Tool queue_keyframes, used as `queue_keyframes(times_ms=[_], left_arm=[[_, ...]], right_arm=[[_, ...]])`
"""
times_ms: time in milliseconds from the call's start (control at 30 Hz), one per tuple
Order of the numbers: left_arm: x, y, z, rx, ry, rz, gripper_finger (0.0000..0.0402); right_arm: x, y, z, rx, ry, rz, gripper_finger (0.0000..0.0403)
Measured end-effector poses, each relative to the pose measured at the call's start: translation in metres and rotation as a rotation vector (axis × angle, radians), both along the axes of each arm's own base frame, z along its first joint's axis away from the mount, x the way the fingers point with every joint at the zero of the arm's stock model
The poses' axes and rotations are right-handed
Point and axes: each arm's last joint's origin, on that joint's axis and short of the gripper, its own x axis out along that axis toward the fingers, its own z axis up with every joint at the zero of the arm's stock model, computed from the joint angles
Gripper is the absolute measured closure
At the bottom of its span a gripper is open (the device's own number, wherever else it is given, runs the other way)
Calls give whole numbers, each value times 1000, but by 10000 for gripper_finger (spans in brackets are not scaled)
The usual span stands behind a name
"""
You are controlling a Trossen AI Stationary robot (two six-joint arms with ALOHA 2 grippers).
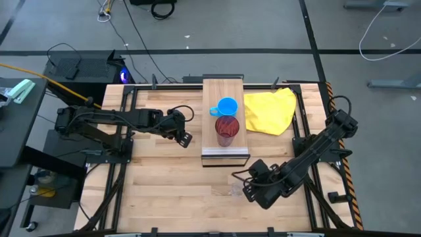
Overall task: Stack small to large cups/mugs on shelf
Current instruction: Put the transparent mug on the shelf
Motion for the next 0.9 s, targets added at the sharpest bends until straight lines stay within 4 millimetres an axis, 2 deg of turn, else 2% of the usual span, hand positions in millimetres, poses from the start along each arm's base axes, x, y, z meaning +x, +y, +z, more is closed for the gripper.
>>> queue_keyframes(times_ms=[167,367,500,667,900], left_arm=[[0,0,0,5,1,-8,358],[0,0,0,14,5,-22,354],[0,0,0,12,5,-24,354],[0,0,0,13,5,-26,355],[0,0,0,13,5,-26,360]], right_arm=[[3,0,13,-10,-20,29,310],[4,1,18,-40,-30,204,310],[5,-2,18,-10,-36,102,310],[18,-10,3,0,24,-28,315],[33,-10,-25,26,168,-37,314]])
